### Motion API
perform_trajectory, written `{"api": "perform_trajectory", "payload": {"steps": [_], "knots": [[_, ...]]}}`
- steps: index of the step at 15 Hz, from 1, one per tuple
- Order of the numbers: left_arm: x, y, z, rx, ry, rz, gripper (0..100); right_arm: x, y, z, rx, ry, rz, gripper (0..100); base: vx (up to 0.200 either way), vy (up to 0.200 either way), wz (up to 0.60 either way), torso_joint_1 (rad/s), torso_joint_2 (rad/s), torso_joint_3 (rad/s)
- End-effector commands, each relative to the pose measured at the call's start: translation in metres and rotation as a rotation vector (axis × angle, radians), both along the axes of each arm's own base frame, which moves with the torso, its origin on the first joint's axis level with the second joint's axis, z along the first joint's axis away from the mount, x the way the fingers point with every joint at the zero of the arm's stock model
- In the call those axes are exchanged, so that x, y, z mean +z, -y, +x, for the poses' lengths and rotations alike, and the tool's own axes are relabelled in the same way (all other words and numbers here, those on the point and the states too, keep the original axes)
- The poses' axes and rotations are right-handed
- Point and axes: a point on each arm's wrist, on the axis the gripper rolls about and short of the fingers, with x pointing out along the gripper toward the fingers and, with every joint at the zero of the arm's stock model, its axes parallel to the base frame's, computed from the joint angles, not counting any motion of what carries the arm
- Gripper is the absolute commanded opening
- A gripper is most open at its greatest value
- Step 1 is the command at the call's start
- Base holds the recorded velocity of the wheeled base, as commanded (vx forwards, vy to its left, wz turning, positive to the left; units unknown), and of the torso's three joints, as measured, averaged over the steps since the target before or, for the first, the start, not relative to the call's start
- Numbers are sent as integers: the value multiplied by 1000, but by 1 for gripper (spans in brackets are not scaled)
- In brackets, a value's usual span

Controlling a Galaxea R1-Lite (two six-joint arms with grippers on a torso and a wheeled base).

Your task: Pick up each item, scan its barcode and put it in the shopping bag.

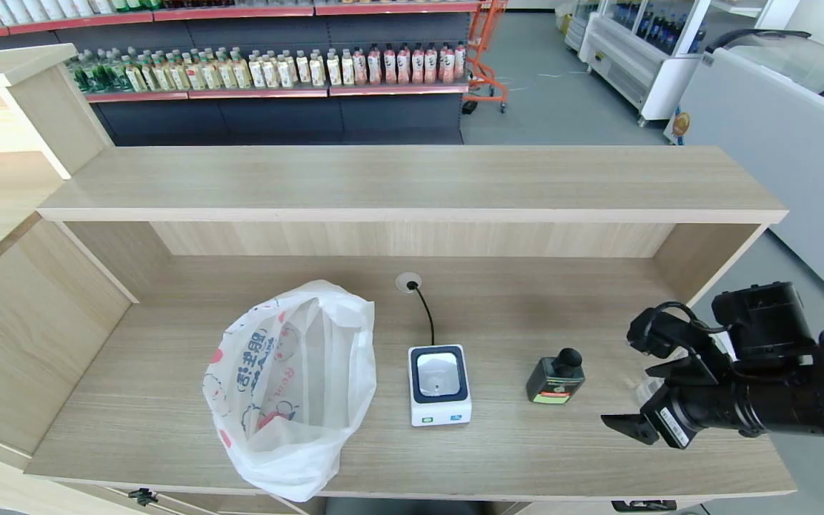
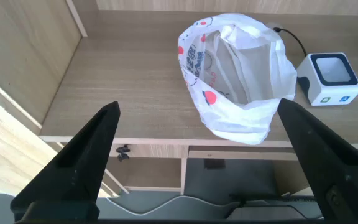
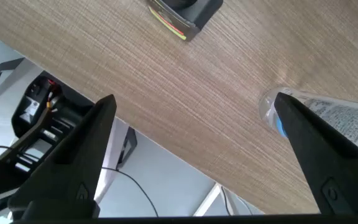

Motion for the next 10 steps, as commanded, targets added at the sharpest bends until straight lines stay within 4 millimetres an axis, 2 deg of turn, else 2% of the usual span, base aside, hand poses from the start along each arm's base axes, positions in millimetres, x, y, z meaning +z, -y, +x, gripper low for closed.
{"api": "perform_trajectory", "payload": {"steps": [1,4,8,10], "knots": [[0,0,0,1,1,0,100,-30,0,8,-3,-67,-13,100,0,0,0,0,0,0],[0,0,0,-1,1,0,100,-44,-3,20,13,-46,9,100,0,0,0,0,0,0],[0,0,0,1,1,0,100,-58,-8,29,138,10,121,100,0,0,0,0,0,0],[0,0,0,1,1,0,100,-62,-10,38,205,49,115,100,0,0,0,0,0,0]]}}
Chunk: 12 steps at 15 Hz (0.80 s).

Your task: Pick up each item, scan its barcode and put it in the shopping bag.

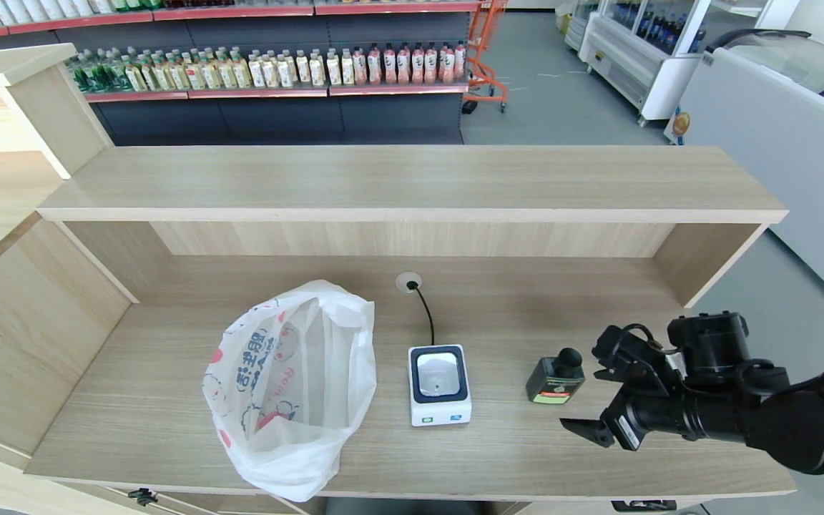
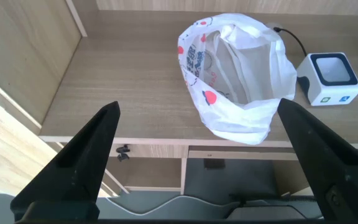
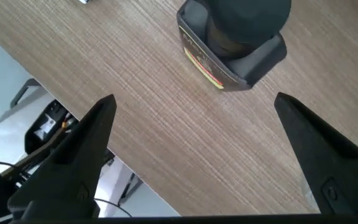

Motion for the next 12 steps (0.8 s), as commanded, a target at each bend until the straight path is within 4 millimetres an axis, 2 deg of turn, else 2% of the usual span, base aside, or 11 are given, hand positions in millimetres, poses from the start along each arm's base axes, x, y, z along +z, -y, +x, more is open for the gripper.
{"api": "perform_trajectory", "payload": {"steps": [1,6,9,12], "knots": [[0,0,0,-1,1,0,100,-10,-1,12,34,23,-20,100,0,0,0,0,0,0],[0,0,0,-1,1,0,100,-14,1,32,98,124,-96,100,0,0,0,0,0,0],[0,0,0,-1,1,0,100,-19,-5,53,130,146,-68,100,0,0,0,0,0,0],[0,0,0,1,1,0,100,-26,-10,64,218,149,-6,100,0,0,0,0,0,0]]}}
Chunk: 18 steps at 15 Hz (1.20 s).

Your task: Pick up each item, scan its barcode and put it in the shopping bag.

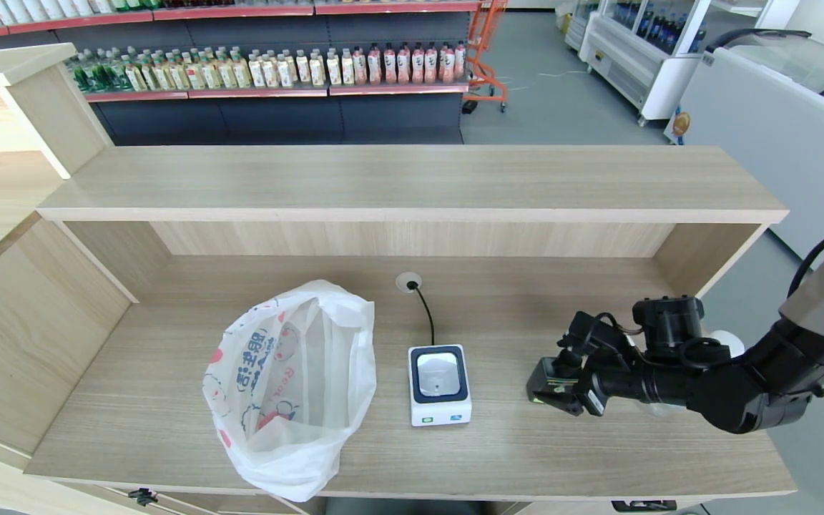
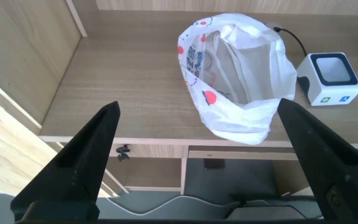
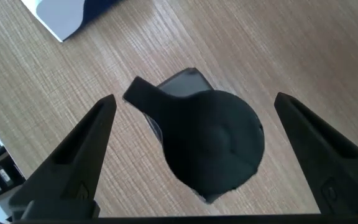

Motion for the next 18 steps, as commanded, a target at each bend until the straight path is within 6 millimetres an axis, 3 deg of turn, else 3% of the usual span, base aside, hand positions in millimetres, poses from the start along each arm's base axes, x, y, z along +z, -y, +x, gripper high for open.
{"api": "perform_trajectory", "payload": {"steps": [1,10,11,18], "knots": [[0,0,0,0,1,0,100,-10,-3,6,25,-10,5,100,0,0,0,0,0,0],[0,0,0,1,1,0,100,-30,3,12,84,-15,67,100,0,0,0,0,0,0],[0,0,0,1,1,0,100,-33,6,11,87,-20,69,0,0,0,0,0,0,0],[0,0,0,0,1,0,100,-41,18,10,56,-12,72,0,0,0,0,0,0,0]]}}
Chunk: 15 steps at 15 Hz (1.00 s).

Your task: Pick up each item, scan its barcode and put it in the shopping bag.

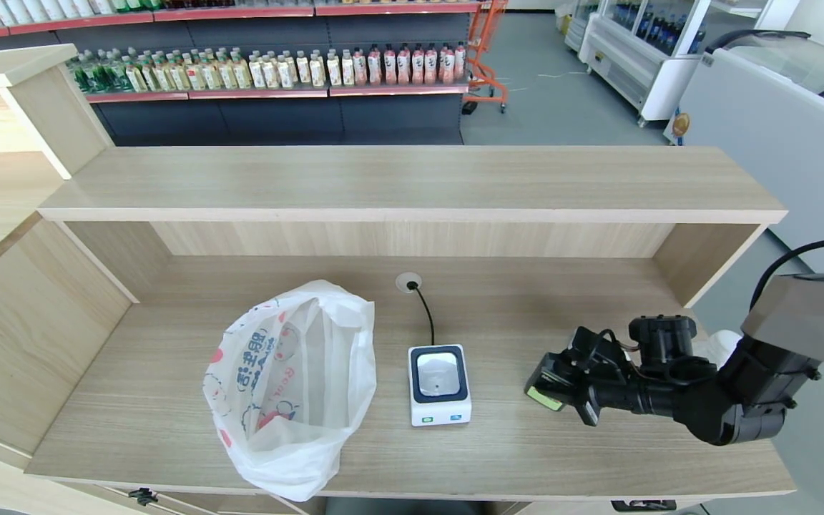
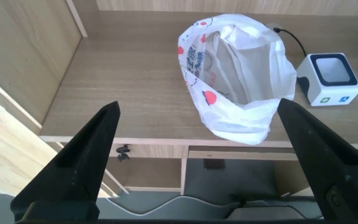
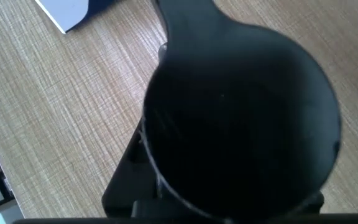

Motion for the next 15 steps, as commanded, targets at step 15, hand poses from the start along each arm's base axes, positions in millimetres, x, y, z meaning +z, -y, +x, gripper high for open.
{"api": "perform_trajectory", "payload": {"steps": [15], "knots": [[0,0,0,0,1,0,100,123,2,-49,62,168,257,0,0,0,0,0,0,0]]}}
